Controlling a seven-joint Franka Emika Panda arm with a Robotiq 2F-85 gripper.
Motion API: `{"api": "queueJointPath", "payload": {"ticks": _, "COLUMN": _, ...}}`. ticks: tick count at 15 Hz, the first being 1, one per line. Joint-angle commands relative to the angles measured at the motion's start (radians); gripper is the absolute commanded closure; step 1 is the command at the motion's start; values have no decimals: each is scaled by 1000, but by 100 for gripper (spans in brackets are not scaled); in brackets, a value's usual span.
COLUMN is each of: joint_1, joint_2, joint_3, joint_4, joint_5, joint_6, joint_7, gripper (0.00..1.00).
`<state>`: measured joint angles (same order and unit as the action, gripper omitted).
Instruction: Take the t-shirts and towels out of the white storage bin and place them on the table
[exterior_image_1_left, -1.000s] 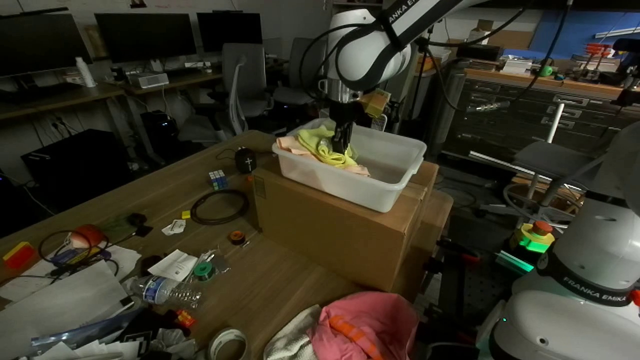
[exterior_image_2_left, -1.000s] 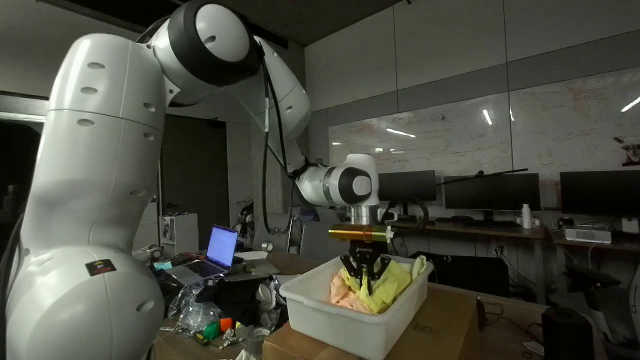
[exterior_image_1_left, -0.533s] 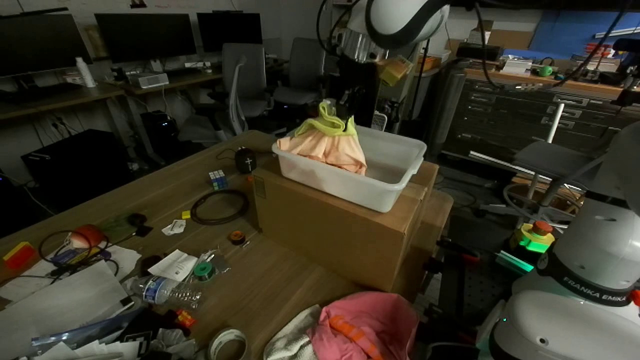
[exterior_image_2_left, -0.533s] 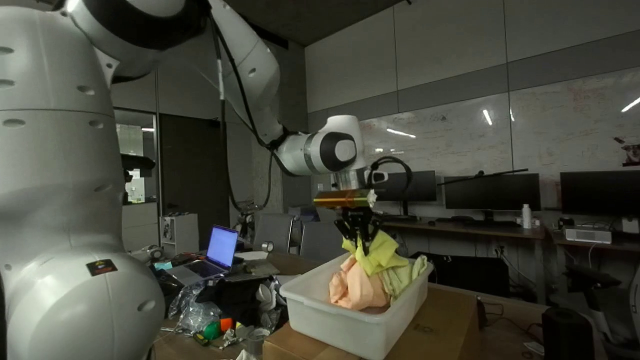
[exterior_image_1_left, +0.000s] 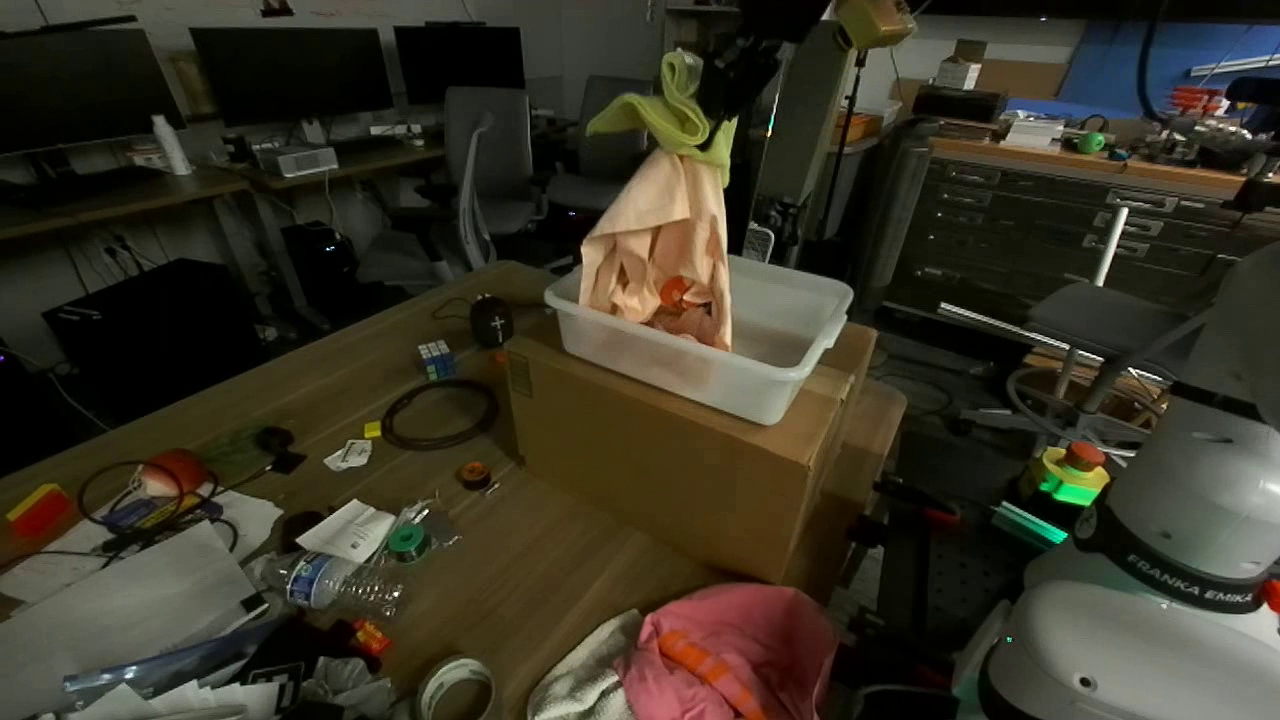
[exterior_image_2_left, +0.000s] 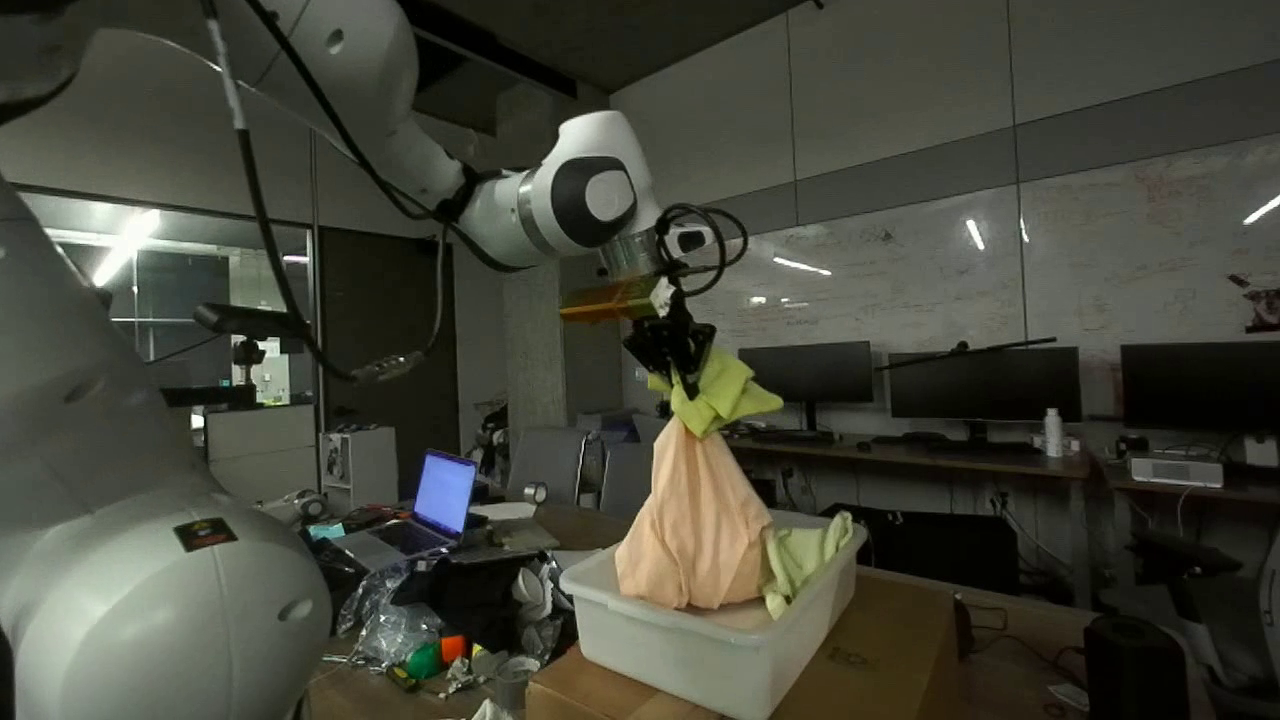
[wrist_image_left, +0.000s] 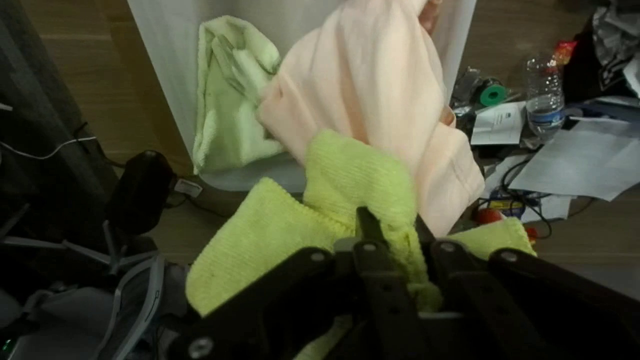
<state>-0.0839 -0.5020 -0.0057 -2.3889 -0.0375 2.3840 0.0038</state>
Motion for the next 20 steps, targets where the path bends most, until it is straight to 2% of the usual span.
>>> {"api": "queueJointPath", "payload": {"ticks": 1, "joint_1": 10, "joint_2": -101, "joint_3": 20, "joint_4": -26, "joint_5": 13, "joint_6": 18, "joint_7": 79, "gripper": 94}}
{"api": "queueJointPath", "payload": {"ticks": 7, "joint_1": 15, "joint_2": -126, "joint_3": 45, "joint_4": -8, "joint_5": 30, "joint_6": 8, "joint_7": 154, "gripper": 95}}
{"api": "queueJointPath", "payload": {"ticks": 9, "joint_1": 45, "joint_2": -110, "joint_3": 46, "joint_4": 13, "joint_5": 41, "joint_6": -42, "joint_7": 126, "gripper": 95}}
{"api": "queueJointPath", "payload": {"ticks": 11, "joint_1": 128, "joint_2": -97, "joint_3": 25, "joint_4": 34, "joint_5": 94, "joint_6": -132, "joint_7": 37, "gripper": 94}}
{"api": "queueJointPath", "payload": {"ticks": 16, "joint_1": 270, "joint_2": -60, "joint_3": 41, "joint_4": 90, "joint_5": 212, "joint_6": -302, "joint_7": -62, "gripper": 94}}
{"api": "queueJointPath", "payload": {"ticks": 20, "joint_1": 353, "joint_2": 6, "joint_3": 30, "joint_4": 167, "joint_5": 327, "joint_6": -428, "joint_7": -172, "gripper": 94}}
